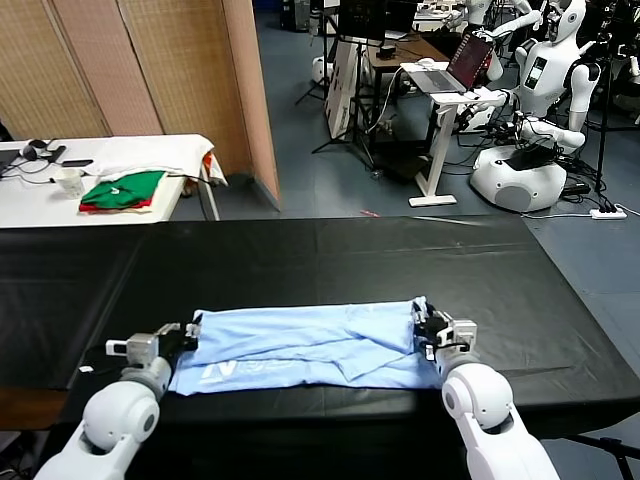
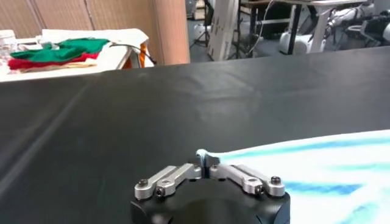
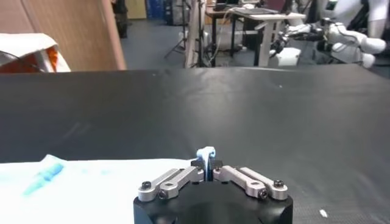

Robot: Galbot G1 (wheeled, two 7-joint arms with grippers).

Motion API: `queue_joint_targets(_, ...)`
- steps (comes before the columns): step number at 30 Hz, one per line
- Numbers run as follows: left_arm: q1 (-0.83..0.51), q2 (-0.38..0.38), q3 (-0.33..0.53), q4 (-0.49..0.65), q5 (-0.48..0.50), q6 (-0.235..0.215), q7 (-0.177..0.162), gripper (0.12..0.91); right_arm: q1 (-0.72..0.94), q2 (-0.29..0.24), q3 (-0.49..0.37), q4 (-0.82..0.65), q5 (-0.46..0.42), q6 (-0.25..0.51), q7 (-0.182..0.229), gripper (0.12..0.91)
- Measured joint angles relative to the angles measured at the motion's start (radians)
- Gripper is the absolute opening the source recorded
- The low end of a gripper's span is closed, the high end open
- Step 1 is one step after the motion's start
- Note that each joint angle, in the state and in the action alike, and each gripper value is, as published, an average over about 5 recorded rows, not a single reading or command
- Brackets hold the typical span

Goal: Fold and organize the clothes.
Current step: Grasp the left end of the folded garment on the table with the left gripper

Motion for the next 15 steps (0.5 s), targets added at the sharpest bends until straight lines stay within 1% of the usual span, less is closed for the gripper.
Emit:
queue_joint_targets(1, 0.005, 0.004, -0.005, -0.004, 0.000, -0.001, 0.000, 0.661, -0.006, -0.007, 0.005, 0.012, 0.004, -0.001, -0.001, 0.744)
queue_joint_targets(2, 0.010, 0.009, -0.011, -0.010, -0.001, -0.002, -0.001, 0.718, -0.013, -0.014, 0.011, 0.025, 0.009, -0.001, -0.002, 0.801)
queue_joint_targets(3, 0.017, 0.014, -0.016, -0.016, -0.003, -0.003, -0.002, 0.768, -0.021, -0.022, 0.019, 0.039, 0.014, -0.002, -0.003, 0.838)
queue_joint_targets(4, 0.023, 0.019, -0.023, -0.023, -0.005, -0.004, -0.002, 0.822, -0.029, -0.029, 0.027, 0.053, 0.020, -0.002, -0.004, 0.858)
queue_joint_targets(5, 0.031, 0.023, -0.030, -0.032, -0.007, -0.005, -0.003, 0.858, -0.037, -0.037, 0.036, 0.067, 0.025, -0.002, -0.004, 0.879)
queue_joint_targets(6, 0.039, 0.025, -0.038, -0.041, -0.009, -0.005, -0.004, 0.876, -0.046, -0.043, 0.045, 0.082, 0.031, -0.002, -0.004, 0.900)
queue_joint_targets(8, 0.057, 0.024, -0.056, -0.060, -0.020, -0.006, -0.005, 0.901, -0.064, -0.052, 0.064, 0.110, 0.041, -0.002, -0.004, 0.905)
queue_joint_targets(12, 0.101, -0.001, -0.089, -0.109, -0.068, -0.002, -0.007, 0.906, -0.103, -0.055, 0.101, 0.160, 0.051, -0.001, -0.009, 0.907)
queue_joint_targets(15, 0.141, -0.036, -0.098, -0.146, -0.079, -0.002, -0.004, 0.907, -0.132, -0.054, 0.123, 0.190, 0.052, 0.002, -0.015, 0.907)
